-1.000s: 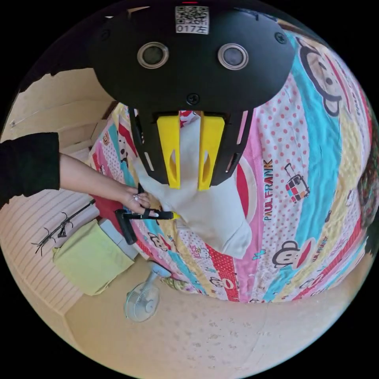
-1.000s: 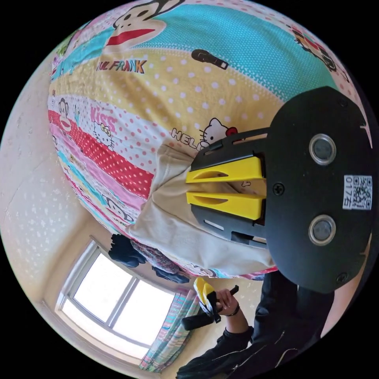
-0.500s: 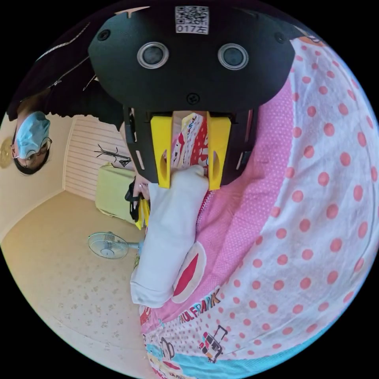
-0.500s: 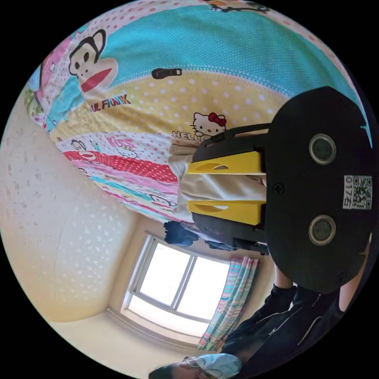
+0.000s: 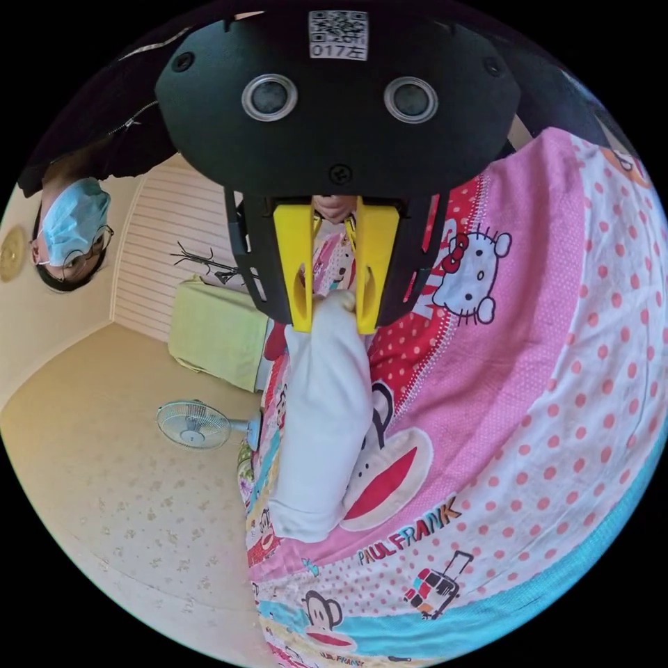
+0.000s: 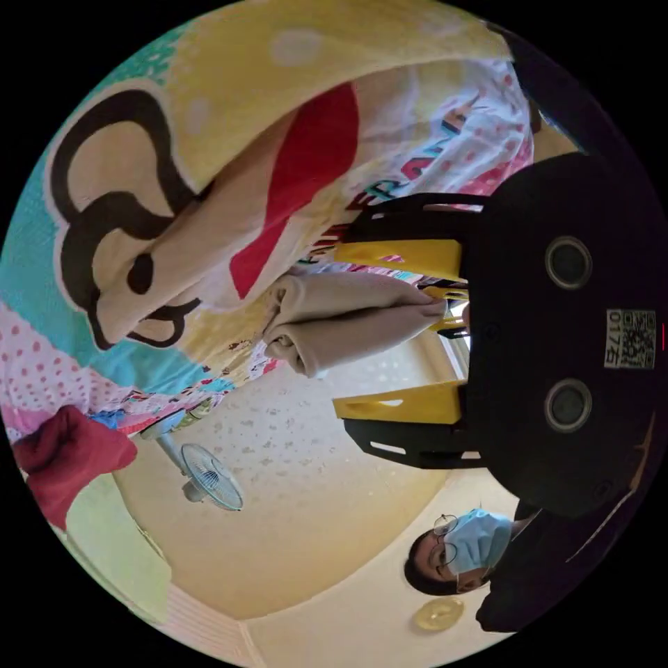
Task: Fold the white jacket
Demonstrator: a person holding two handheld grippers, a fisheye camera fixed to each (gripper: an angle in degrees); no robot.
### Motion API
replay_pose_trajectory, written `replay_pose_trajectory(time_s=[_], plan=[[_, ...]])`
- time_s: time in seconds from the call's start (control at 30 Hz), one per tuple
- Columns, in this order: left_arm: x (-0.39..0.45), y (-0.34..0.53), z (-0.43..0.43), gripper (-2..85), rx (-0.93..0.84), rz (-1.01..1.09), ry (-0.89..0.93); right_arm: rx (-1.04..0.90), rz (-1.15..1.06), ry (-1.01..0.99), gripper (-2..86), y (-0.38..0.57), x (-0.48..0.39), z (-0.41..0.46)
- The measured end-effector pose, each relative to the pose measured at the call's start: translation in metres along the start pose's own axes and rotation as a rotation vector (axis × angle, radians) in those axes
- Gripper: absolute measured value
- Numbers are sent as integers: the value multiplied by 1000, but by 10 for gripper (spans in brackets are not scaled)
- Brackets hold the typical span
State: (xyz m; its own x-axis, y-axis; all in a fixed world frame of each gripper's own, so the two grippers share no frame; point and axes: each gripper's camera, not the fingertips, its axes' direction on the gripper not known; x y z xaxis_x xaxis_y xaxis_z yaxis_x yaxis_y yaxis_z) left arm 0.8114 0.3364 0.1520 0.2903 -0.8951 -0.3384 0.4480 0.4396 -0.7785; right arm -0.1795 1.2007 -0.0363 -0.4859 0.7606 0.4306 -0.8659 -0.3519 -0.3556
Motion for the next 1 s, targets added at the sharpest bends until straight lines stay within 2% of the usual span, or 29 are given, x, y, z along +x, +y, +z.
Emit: replay_pose_trajectory(time_s=[0.2, 0.3, 0.43, 0.5, 0.6, 0.73, 0.83, 1.0], plan=[[20, 7, 5, 96, 7, 9, -38, -96, -37, 90, 245, -28, -11, 54], [28, 17, 0, 111, 80, -28, -129, -167, 21, 250, 185, -41, -3, 64], [28, 36, -7, 147, 208, -73, -31, -176, 135, 100, 116, -39, 13, 50], [29, 49, -15, 175, 293, -106, 48, -185, 142, 91, 106, -34, 9, 46], [43, 56, -26, 184, 360, -90, 65, -205, 123, 105, 97, -27, -3, 44], [64, 48, -27, 155, 343, -109, 65, -206, 103, 91, 91, -26, -11, 39], [84, 37, -31, 106, 298, -164, 152, -214, 89, 79, 86, -28, -23, 34], [194, 40, -76, 92, 261, -78, 181, -321, -111, 46, 81, -25, -87, 26]])
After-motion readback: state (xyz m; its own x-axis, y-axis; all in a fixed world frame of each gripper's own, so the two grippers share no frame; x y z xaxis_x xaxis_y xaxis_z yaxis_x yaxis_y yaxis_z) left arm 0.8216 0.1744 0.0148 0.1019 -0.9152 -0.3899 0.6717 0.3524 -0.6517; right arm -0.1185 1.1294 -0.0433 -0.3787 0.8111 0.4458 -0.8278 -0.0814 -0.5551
